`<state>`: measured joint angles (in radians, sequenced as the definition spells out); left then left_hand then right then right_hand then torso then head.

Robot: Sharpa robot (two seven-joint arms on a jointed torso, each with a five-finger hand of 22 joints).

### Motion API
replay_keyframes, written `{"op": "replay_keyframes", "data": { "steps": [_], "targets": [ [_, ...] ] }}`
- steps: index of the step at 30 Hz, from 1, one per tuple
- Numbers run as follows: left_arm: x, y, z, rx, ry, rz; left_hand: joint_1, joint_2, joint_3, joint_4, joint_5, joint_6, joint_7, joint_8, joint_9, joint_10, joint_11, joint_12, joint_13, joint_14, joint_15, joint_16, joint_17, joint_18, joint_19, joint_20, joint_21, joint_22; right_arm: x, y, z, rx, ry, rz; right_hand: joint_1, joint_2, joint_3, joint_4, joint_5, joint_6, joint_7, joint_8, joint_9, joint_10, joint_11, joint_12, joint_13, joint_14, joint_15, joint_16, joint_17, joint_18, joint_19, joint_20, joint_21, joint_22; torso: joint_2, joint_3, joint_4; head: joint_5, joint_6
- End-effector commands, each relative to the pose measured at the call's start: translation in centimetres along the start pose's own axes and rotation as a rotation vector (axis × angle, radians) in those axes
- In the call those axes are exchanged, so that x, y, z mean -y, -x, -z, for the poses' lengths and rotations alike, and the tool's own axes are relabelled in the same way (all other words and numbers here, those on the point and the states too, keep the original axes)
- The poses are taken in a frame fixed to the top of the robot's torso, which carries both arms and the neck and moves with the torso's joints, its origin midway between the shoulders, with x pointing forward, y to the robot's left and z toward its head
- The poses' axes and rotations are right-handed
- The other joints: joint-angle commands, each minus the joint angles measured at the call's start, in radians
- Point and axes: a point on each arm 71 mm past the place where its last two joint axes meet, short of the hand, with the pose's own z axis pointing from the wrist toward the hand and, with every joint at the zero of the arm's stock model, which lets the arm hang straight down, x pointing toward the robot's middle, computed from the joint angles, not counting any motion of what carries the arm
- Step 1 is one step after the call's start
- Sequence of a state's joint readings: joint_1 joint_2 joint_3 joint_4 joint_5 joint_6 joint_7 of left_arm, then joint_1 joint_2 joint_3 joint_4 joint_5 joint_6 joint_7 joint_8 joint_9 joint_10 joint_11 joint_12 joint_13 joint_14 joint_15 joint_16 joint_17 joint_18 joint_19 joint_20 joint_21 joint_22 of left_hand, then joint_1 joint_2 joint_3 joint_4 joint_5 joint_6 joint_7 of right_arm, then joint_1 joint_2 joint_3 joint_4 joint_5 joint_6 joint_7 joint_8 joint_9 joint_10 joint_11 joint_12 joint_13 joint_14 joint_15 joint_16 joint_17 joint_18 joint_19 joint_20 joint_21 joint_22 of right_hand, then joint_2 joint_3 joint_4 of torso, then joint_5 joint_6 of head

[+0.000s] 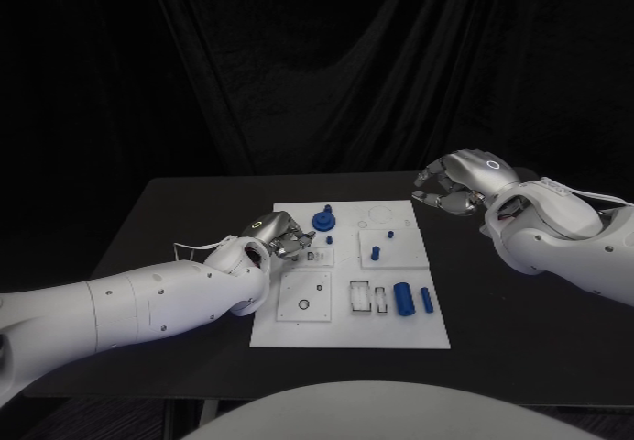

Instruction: Assemble the parts on the task board

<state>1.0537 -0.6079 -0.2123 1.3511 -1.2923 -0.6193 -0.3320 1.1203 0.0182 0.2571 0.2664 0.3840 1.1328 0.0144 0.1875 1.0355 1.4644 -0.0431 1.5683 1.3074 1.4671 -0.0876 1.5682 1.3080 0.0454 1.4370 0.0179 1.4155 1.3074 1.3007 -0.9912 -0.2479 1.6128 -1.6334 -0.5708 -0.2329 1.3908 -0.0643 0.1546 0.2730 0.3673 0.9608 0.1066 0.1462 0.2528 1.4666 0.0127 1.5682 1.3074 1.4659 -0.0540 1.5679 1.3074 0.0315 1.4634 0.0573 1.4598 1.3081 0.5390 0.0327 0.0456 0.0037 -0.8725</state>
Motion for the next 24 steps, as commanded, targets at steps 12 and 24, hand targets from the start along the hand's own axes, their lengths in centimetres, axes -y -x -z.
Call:
{"op": "replay_keyframes", "data": {
  "steps": [12,24],
  "targets": [
    [-0.4,-0.9,0.0,0.031,0.004,0.001,-0.006,-0.003,-0.009,0.02,-0.018,0.007,0.0,0.003,0.003,0.106,-0.008,0.003,0.263,0.104,-0.008,0.003,0.263,0.007,0.008,0.0,0.006,0.109,0.2,-0.1,0.1,-0.004,-0.021,-0.003,0.005,0.002,0.006,0.007,0.007,0.009,-0.001,-0.007,-0.002,0.104,0.01,0.003,0.263,0.105,0.011,0.003,0.263,-0.002,0.052,0.008,-0.005,0.224,0.001,-0.0003,-0.0011,0.005,0.0],
    [-0.9,-1.5,0.1,-0.007,0.04,-0.012,-0.019,-0.009,-0.02,0.023,-0.039,0.009,0.0,0.001,0.004,0.106,-0.008,0.003,0.263,0.104,-0.009,0.003,0.263,0.007,0.007,0.0,0.003,0.108,0.2,-0.1,0.1,-0.009,-0.026,-0.006,0.004,0.002,0.006,0.008,0.008,0.009,-0.001,-0.007,-0.002,0.104,0.011,0.003,0.263,0.105,0.011,0.003,0.263,-0.002,0.052,0.008,-0.006,0.223,0.001,-0.0009,-0.0013,0.005,0.0]
  ]
}}
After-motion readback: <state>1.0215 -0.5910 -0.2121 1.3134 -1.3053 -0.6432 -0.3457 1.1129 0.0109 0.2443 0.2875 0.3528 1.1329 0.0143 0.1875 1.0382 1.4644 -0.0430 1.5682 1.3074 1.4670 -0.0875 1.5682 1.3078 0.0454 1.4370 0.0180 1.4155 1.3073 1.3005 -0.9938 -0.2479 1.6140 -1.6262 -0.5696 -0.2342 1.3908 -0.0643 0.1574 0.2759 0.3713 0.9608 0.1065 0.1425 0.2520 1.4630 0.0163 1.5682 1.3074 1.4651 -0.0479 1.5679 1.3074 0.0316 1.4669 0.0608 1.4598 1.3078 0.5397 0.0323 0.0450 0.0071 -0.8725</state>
